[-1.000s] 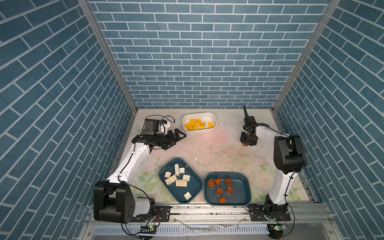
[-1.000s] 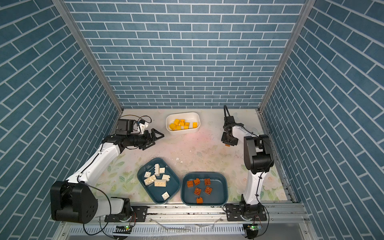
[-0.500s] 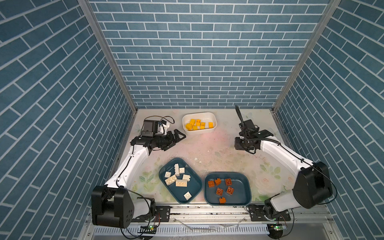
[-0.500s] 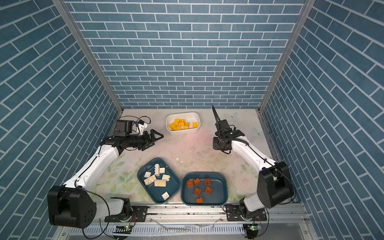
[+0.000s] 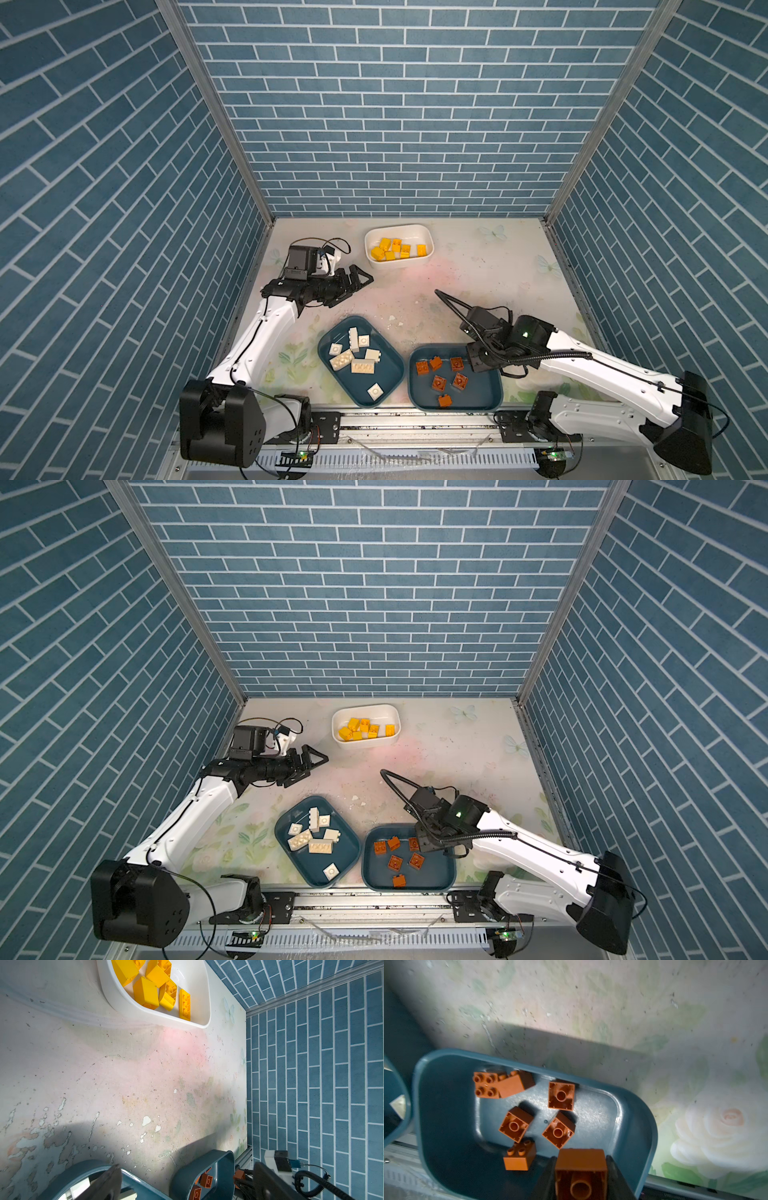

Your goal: Sort the legos into containers by color

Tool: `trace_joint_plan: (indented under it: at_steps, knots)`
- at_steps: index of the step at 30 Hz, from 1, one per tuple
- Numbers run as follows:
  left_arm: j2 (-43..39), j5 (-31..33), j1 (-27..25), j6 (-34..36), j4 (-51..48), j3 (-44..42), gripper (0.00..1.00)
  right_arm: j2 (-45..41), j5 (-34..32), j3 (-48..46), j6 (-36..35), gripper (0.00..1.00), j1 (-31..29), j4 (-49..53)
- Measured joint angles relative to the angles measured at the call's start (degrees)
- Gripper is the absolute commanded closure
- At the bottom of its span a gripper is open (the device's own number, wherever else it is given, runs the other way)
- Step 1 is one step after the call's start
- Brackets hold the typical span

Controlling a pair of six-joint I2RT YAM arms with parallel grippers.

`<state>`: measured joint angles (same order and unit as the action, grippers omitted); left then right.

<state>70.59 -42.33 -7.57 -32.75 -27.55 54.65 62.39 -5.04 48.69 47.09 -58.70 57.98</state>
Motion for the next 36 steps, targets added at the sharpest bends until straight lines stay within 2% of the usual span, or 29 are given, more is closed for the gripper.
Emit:
trace_joint_plan:
  at_steps: [6,10,16,19,20,22,24,27,29,36]
  knots:
    - [-1.44,1.01,-0.02,1.66,-1.64,-0.28,0.0,-0.22,-2.71,1.2,2.27,0.33,0.22,0.68]
    - [-2.03,3.1,-0.02,4.76,-4.15,-0.09,0.0,-2.01,-3.43,3.3,1.73,0.31,4.02,-0.37]
    - [-1.9,12.76,-0.11,14.64,-10.56,3.61,0.01,-5.29,-3.37,5.33,-6.21,0.24,19.71,-4.31]
    - [-1.18,19.47,-0.09,20.24,-10.69,4.81,0.0,-4.59,-4.31,5.46,-13.42,0.21,27.5,-8.13]
    - [-0.79,21.9,0.09,22.14,-10.27,4.76,0.0,-4.09,-4.7,5.29,-15.78,0.16,29.68,-9.9]
    - [-0.22,25.79,0.52,25.22,-8.13,3.87,0.0,-3.21,-4.83,4.42,-20.22,0.06,33.59,-13.92]
    - [-0.13,29.18,1.4,27.96,-4.48,1.75,0.01,-2.36,-4.72,2.67,-23.78,0.02,37.79,-18.73]
    - [-0.11,32.33,2.99,30.71,1.27,-1.79,0.0,-0.46,-4.22,-0.48,-26.82,0.01,44.72,-26.36]
    - [0.17,33.83,4.09,32.15,5.79,-4.35,0.01,0.98,-6.29,-2.93,-27.63,0.01,47.58,-31.89]
    - [3.48,35.82,7.67,34.97,23.08,-12.7,0.0,5.86,-9.92,-12.15,-32.65,0.01,51.39,-53.05]
